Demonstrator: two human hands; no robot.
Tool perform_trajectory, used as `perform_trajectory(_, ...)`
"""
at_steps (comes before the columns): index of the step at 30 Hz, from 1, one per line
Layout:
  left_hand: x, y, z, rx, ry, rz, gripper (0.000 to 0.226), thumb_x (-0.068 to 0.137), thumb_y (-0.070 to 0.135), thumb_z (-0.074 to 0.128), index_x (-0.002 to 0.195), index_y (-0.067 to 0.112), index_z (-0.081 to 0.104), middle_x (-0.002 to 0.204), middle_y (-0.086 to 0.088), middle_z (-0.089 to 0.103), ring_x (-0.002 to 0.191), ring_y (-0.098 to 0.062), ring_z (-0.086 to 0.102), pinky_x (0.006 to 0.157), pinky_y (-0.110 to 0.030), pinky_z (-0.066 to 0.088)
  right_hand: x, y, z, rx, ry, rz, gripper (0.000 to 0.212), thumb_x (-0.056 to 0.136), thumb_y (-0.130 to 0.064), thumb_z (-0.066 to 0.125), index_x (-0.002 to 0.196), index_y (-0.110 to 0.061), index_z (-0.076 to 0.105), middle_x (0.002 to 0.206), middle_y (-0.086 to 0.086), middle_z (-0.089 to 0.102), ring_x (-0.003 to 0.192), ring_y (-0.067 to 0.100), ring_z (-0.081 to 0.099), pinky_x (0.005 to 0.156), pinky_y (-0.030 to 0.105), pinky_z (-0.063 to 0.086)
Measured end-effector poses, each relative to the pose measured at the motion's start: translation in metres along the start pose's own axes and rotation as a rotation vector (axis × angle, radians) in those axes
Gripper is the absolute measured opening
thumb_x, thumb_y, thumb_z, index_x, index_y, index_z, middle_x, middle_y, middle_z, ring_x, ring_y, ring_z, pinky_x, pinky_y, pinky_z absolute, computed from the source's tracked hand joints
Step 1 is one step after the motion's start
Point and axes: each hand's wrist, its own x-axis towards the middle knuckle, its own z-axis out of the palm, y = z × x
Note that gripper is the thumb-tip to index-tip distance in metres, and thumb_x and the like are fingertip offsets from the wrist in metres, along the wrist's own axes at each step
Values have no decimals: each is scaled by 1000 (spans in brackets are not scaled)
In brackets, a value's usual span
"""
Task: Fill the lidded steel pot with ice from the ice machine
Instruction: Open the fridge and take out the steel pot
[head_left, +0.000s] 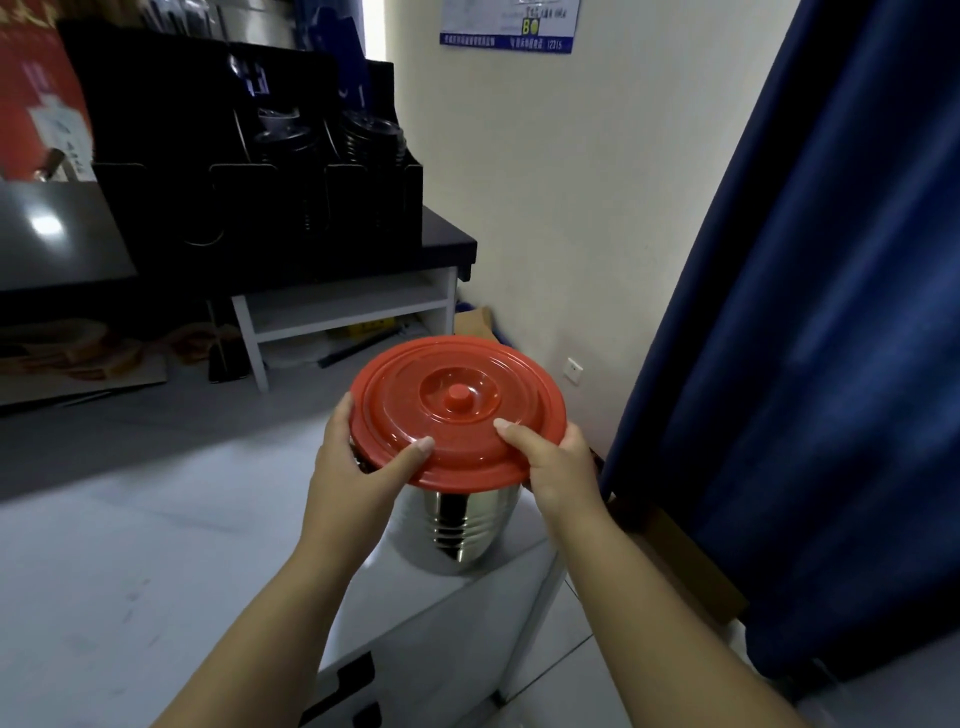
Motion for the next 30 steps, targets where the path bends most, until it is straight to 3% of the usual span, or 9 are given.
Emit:
perform_trajectory(10, 16, -4, 5, 40, -3, -26, 67, 74, 34, 73, 123, 48, 29, 102, 35, 42, 89, 14, 46, 70, -8, 35, 15, -3, 4, -54, -17, -24, 94, 47, -52, 82, 129, -21, 50, 116, 0, 66, 103, 20, 65, 90, 43, 55)
perform_trajectory(13, 18, -6, 2, 90, -30, -34, 69, 76, 42, 69, 131, 47, 28, 118, 29, 44, 101, 7, 47, 85, -19, 38, 11, -6, 3, -54, -33, -29, 94, 51, -56, 83, 131, -21, 48, 118, 0, 64, 104, 19, 65, 92, 43, 53)
perform_trajectory(16, 19, -9, -4, 171, -28, -94, 86, 76, 54, 61, 147, 37, 15, 149, 8, 31, 132, -18, 36, 103, -38, 32, 4, -13, -1, -41, -11, -35, 78, 69, -50, 78, 131, -18, 44, 117, -1, 61, 104, 15, 62, 90, 35, 53)
perform_trajectory(18, 17, -10, -10, 209, 2, -108, 90, 73, 62, 58, 147, 38, 14, 154, 3, 23, 137, -24, 32, 106, -44, 31, -1, -18, -7, -38, 17, -57, 56, 79, -41, 72, 121, -16, 44, 106, -8, 58, 93, 5, 59, 75, 19, 50)
perform_trajectory(20, 14, -8, -17, 214, 60, -98, 83, 76, 58, 61, 146, 36, 22, 152, -1, 27, 132, -25, 38, 99, -41, 35, -7, -22, -12, -35, 83, -110, 46, 83, -33, 70, 116, -18, 42, 96, -16, 50, 85, 1, 55, 69, 13, 45)
perform_trajectory(23, 8, -3, -26, 187, 139, -31, 65, 80, 48, 64, 137, 30, 38, 142, -1, 41, 122, -19, 45, 91, -36, 39, -17, -23, -17, -27, 225, -167, 55, 80, -32, 74, 124, -13, 47, 99, -11, 52, 102, 16, 60, 91, 36, 51)
perform_trajectory(25, 1, 3, -29, 152, 156, 35, 53, 81, 44, 65, 128, 27, 47, 133, -1, 49, 114, -15, 49, 87, -33, 39, -27, -23, -21, -29, 278, -200, 39, 78, -33, 75, 109, -19, 55, 99, -5, 59, 101, 22, 63, 93, 45, 51)
perform_trajectory(30, -18, 21, -32, 44, 66, 121, 27, 84, 37, 65, 107, 27, 56, 109, 1, 63, 102, -17, 60, 85, -39, 50, -65, -23, -36, -53, 368, -228, 14, 84, -21, 70, 94, -13, 64, 88, 0, 68, 82, 13, 65, 84, 40, 55)
